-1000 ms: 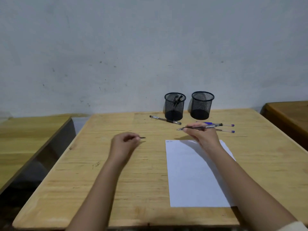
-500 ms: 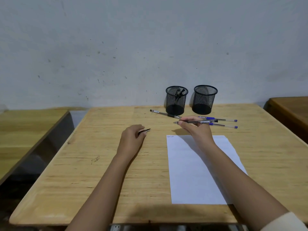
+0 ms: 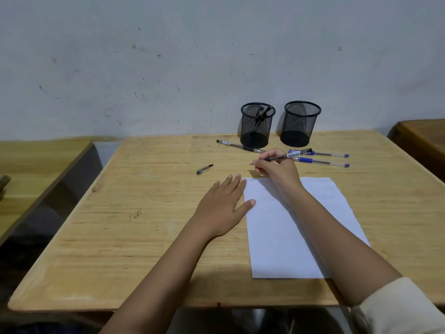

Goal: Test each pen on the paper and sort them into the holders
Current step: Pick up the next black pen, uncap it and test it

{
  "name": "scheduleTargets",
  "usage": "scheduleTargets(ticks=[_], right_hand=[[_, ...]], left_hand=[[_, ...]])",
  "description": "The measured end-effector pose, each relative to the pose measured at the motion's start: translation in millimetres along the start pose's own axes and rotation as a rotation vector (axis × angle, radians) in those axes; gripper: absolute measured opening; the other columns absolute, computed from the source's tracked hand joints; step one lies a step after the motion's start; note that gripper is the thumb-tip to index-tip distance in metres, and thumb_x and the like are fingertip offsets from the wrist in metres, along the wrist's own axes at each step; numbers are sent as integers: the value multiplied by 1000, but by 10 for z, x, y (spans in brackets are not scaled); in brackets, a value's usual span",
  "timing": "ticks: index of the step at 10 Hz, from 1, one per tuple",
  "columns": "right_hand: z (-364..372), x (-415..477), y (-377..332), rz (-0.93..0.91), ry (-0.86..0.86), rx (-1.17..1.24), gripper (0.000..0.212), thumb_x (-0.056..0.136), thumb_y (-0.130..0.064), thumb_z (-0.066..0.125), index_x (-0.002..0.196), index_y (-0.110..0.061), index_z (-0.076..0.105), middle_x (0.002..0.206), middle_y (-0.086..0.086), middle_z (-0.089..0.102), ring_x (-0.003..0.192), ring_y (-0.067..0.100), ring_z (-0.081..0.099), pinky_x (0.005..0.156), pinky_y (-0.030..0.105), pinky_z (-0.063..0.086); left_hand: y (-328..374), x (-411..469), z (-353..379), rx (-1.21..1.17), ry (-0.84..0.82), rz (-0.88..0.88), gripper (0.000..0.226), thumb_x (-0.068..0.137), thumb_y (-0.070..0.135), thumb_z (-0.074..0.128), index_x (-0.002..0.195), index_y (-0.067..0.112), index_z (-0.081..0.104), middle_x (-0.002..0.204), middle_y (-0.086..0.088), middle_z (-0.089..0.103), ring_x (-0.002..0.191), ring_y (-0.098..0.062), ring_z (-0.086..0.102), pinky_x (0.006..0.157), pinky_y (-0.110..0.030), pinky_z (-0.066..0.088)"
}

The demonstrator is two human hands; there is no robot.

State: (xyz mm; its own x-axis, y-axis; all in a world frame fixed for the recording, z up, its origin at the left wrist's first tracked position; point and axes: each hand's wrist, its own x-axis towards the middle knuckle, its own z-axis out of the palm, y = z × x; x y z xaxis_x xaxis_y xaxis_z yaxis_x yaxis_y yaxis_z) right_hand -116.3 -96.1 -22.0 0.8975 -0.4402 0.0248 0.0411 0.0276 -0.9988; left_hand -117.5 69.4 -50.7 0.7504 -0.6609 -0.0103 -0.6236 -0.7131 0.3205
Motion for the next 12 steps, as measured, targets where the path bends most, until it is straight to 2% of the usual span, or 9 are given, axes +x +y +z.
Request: scheduleTargets(ticks=[1, 2, 3, 4, 5, 7, 10, 11, 12], right_hand=[[19, -2, 30, 6, 29, -25, 22, 73, 5, 67, 69, -10, 52, 67, 10, 58, 59, 16, 57, 59, 22, 49], [8, -14, 48, 15, -20, 32, 28, 74, 10, 62, 62, -8, 45, 60, 14, 47, 47, 16, 48, 51, 24, 47], [3, 7, 67, 54, 20, 10, 35, 71, 11, 59, 57, -11, 36, 56, 13, 38, 39, 16, 41, 40, 21, 37], [47, 45, 78, 23, 69, -112, 34, 65, 11, 57, 56, -11, 33, 54, 9, 29, 39, 12, 32, 39, 18, 32], [82, 76, 101, -13, 63, -159, 39, 61, 9, 56, 52, -15, 28, 52, 6, 25, 45, 15, 26, 42, 20, 28], [84, 104, 107, -27, 55, -202, 40, 60, 7, 58, 50, -16, 27, 52, 5, 25, 49, 17, 26, 49, 24, 27], [105, 84, 111, -30, 38, -196, 39, 64, 7, 59, 53, -15, 29, 55, 6, 27, 50, 17, 28, 49, 24, 28], [105, 94, 104, -16, 45, -209, 39, 65, 7, 60, 53, -15, 29, 52, -1, 34, 48, 5, 34, 49, 22, 30], [99, 95, 101, -15, 59, -220, 38, 66, 5, 59, 55, -14, 28, 56, -2, 32, 51, 6, 31, 50, 22, 30]], left_hand=[[-1, 0, 10, 6, 2, -8, 63, 96, 54, 21, 150, 25, 5, 159, 8, -3, 146, -7, -8, 119, -31, -5], [-7, -1, 16, 1, 5, -9, 63, 96, 55, 21, 150, 26, 5, 159, 10, -3, 145, -5, -8, 119, -30, -5], [-8, 7, 18, -7, 2, -14, 63, 96, 55, 21, 150, 27, 5, 159, 11, -3, 145, -5, -9, 119, -29, -5], [-9, 10, 13, -7, 7, -14, 62, 96, 55, 21, 150, 28, 5, 159, 11, -3, 145, -5, -8, 119, -29, -5], [-8, 10, 8, -3, 8, -13, 62, 96, 55, 21, 150, 28, 5, 159, 11, -2, 145, -5, -7, 118, -29, -5], [-3, 18, 6, 0, 6, -17, 62, 96, 54, 22, 150, 27, 7, 159, 11, -1, 145, -5, -6, 117, -29, -5], [12, 12, 0, 9, -4, -22, 62, 96, 54, 21, 150, 27, 5, 159, 11, -3, 145, -6, -7, 117, -29, -5], [9, 7, 2, 7, -2, -22, 62, 96, 54, 21, 150, 27, 5, 159, 10, -2, 146, -6, -7, 118, -29, -5], [6, 9, 6, 4, 4, -22, 62, 96, 54, 21, 150, 27, 6, 159, 10, -2, 146, -6, -7, 118, -30, -4]])
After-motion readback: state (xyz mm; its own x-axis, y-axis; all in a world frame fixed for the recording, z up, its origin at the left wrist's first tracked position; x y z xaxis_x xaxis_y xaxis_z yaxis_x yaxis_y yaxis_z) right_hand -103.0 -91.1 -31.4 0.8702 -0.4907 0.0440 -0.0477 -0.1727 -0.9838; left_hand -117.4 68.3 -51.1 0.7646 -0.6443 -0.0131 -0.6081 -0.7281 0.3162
